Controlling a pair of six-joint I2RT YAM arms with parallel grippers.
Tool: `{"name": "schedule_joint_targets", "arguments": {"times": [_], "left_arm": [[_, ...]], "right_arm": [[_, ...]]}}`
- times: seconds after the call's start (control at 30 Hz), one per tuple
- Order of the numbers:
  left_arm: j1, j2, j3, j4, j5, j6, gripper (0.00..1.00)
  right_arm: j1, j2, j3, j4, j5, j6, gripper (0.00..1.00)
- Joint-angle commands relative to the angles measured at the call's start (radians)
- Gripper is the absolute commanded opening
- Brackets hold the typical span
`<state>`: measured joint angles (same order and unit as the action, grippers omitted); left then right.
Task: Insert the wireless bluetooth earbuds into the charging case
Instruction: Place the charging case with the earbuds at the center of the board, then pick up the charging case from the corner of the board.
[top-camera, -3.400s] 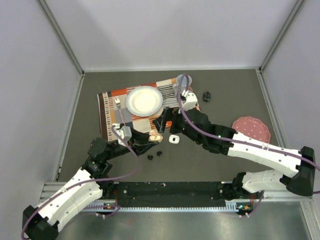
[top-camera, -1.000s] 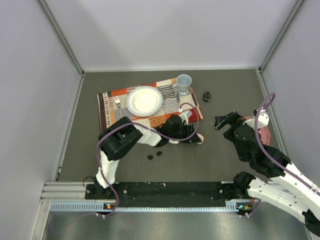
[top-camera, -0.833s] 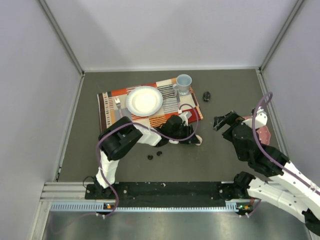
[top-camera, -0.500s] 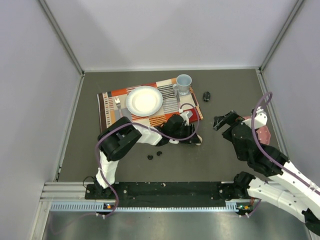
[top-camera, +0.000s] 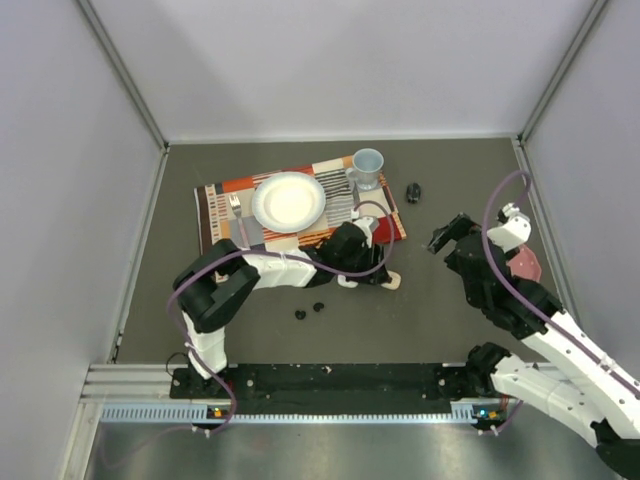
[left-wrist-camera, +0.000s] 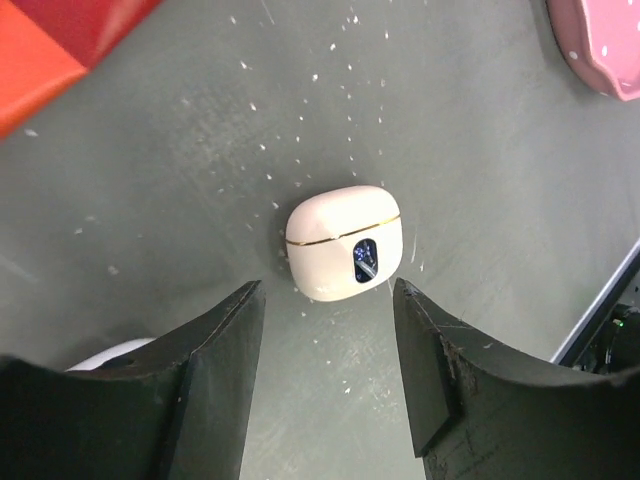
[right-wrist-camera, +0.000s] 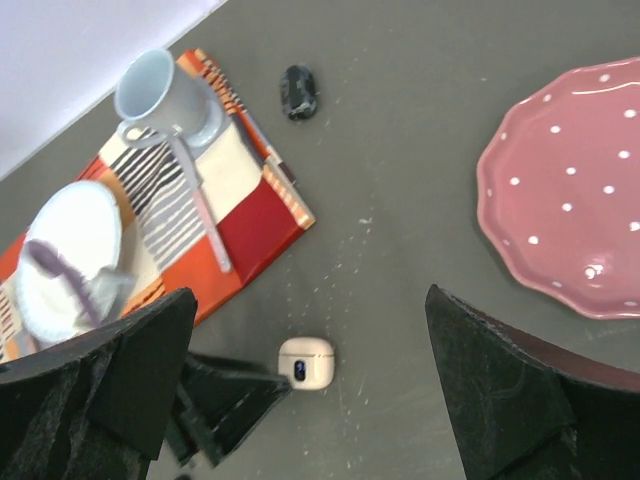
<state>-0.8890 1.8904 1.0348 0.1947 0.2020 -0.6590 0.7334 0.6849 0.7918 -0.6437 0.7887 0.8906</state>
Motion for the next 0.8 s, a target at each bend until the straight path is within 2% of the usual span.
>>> {"name": "schedule_joint_targets", "arguments": {"times": [0.0,0.23,0.33,0.4,0.47,0.6,0.77], "left_arm": [[0.001,-0.138,0.024,-0.098,-0.114,0.082,0.59],[0.001,-0.387,-0.025,-0.129,-0.188,0.173,0.61],[-0.001,-0.506,-0.051,-0.156,-0.193,0.205,0.61],[-0.001,-0.61,-0.088,-0.158,-0.242,0.234,0.63],[0.002,-0.687,-0.117,-0.159,-0.268,0.254,0.66],[0.002,-0.906,-0.226,-0.146,-0.335,0.295,0.75],[0.002,-1.124,-0.307,-0.22,-0.377,0.361,0.83]], "right_arm": [[-0.12,0.057,0.041,0.004,-0.127,-0.059,0.98],[-0.324,0.298,0.092,0.071,-0.344,-0.163,0.97],[-0.345,0.401,0.156,0.091,-0.349,-0.188,0.94],[-0.35,0.448,0.167,0.174,-0.342,-0.22,0.92],[-0.351,0.491,0.181,0.257,-0.355,-0.274,0.87],[-0.37,0.696,0.294,0.273,-0.361,-0.312,0.79],[-0.399,0.832,0.354,0.354,-0.418,-0.315,0.75]]}}
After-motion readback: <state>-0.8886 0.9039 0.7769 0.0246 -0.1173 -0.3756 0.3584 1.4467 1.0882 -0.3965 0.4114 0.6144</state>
